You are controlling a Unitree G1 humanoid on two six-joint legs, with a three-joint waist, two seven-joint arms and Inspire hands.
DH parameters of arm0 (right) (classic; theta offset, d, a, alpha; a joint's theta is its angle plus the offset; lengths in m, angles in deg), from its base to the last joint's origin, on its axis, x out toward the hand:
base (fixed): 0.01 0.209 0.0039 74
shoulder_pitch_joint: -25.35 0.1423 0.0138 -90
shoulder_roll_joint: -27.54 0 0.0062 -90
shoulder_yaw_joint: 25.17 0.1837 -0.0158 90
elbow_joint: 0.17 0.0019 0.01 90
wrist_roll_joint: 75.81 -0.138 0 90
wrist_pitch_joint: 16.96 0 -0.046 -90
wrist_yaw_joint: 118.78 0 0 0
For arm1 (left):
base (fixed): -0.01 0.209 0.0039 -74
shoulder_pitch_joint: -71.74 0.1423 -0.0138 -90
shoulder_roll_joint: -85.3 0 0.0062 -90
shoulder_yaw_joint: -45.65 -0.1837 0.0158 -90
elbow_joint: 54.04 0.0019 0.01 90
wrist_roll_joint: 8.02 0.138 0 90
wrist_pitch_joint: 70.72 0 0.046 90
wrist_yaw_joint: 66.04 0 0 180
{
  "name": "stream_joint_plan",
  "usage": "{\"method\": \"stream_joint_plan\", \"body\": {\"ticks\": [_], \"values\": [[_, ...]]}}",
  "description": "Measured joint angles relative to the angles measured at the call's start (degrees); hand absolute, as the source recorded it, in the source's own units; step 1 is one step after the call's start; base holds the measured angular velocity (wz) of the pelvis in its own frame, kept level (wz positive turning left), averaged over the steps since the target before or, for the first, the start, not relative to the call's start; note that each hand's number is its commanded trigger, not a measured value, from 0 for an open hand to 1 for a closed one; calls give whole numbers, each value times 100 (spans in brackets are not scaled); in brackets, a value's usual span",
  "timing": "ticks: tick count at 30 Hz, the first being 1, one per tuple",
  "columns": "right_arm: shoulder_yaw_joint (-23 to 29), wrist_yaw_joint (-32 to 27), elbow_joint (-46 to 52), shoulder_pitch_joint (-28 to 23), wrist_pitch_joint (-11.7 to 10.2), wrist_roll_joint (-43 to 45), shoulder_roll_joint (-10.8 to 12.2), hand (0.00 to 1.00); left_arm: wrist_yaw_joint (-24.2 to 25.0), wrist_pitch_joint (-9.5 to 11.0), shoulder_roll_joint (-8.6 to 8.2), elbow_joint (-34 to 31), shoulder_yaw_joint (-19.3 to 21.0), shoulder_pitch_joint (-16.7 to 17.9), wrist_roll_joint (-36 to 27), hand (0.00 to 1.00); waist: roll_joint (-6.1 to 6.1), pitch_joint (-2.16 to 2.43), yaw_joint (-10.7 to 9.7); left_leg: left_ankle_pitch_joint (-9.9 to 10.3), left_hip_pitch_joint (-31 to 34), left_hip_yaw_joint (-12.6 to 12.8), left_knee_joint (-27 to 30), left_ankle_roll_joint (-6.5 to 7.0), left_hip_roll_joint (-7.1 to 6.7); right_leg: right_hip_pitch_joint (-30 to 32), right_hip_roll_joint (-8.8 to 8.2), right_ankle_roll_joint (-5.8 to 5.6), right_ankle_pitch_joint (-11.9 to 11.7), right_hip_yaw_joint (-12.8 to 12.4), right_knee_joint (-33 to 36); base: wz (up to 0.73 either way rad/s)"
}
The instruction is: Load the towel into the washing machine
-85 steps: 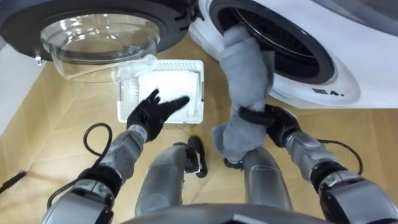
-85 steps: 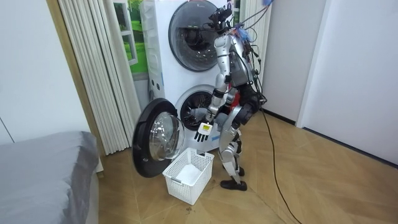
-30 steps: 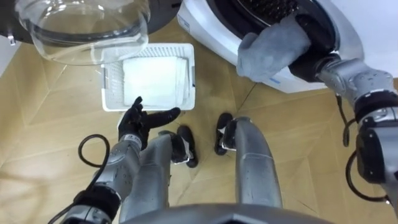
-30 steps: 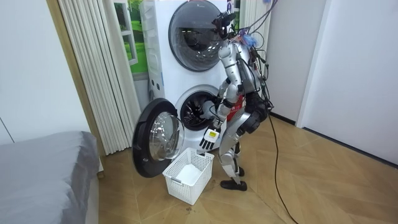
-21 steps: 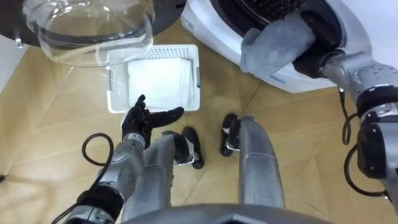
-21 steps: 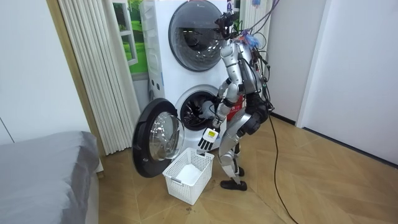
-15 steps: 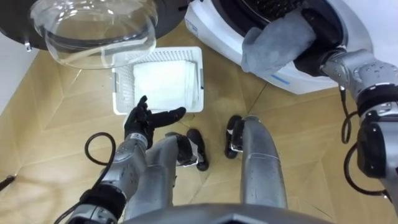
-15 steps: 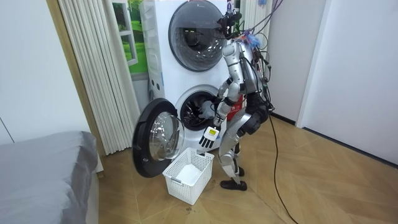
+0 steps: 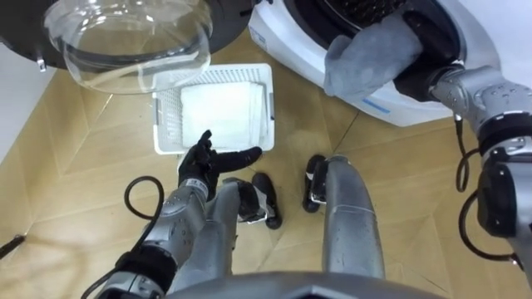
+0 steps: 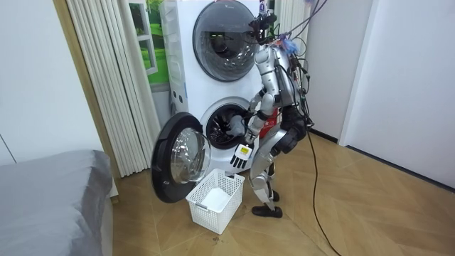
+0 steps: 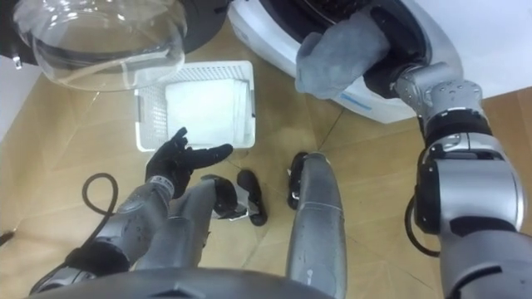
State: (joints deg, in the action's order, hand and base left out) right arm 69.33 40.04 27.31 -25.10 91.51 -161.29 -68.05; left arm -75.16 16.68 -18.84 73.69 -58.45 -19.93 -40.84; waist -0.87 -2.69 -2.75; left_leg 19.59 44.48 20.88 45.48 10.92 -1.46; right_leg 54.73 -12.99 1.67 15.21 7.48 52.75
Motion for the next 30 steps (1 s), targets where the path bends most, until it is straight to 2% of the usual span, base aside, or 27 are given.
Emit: {"method": "stream_joint_plan", "body": {"ticks": [6,17,20,22,24,26,28,30], "values": [[143,-128,4,1,-23,-1,1,0,-11,-1,-57,-12,-6,-3,2,0,81,48,58,-13,6,19,-72,5,16,-2,10,6,-50,19,-102,-3],[365,-560,17,4,-440,-204,60,0,-74,15,-29,-10,-42,-127,-3,0,134,40,164,-35,5,25,-203,41,59,-81,8,-46,-154,156,-365,-2],[363,-640,34,4,-660,-392,71,0,-43,11,2,-3,-212,-215,-2,0,145,36,250,-42,-1,79,-246,62,66,-66,19,-65,-209,139,-409,-7],[363,-700,34,3,-913,-524,104,0,-24,7,11,-4,-380,-286,-26,0,147,34,341,-43,-15,110,-261,76,69,-64,8,-68,-239,139,-419,-6],[363,-707,34,2,-1036,-693,157,0,-11,4,27,7,-448,-317,-31,0,147,34,360,-47,-21,118,-272,83,79,-71,19,-65,-260,140,-447,-7],[363,-701,37,2,-1179,-753,212,0,-10,2,43,9,-549,-336,-34,0,149,33,465,-49,-31,174,-299,83,146,-82,112,-66,-314,114,-552,-22],[363,-629,144,-16,-1473,-890,399,0,-2,-10,78,36,-685,-327,-75,0,190,14,494,-76,-54,188,-386,63,216,-150,193,-46,-421,133,-751,-20],[365,-605,201,-20,-1676,-1033,504,0,-3,-18,83,39,-781,-299,-111,0,207,16,492,-84,-81,194,-447,55,228,-188,197,-39,-445,176,-832,-8]]}}
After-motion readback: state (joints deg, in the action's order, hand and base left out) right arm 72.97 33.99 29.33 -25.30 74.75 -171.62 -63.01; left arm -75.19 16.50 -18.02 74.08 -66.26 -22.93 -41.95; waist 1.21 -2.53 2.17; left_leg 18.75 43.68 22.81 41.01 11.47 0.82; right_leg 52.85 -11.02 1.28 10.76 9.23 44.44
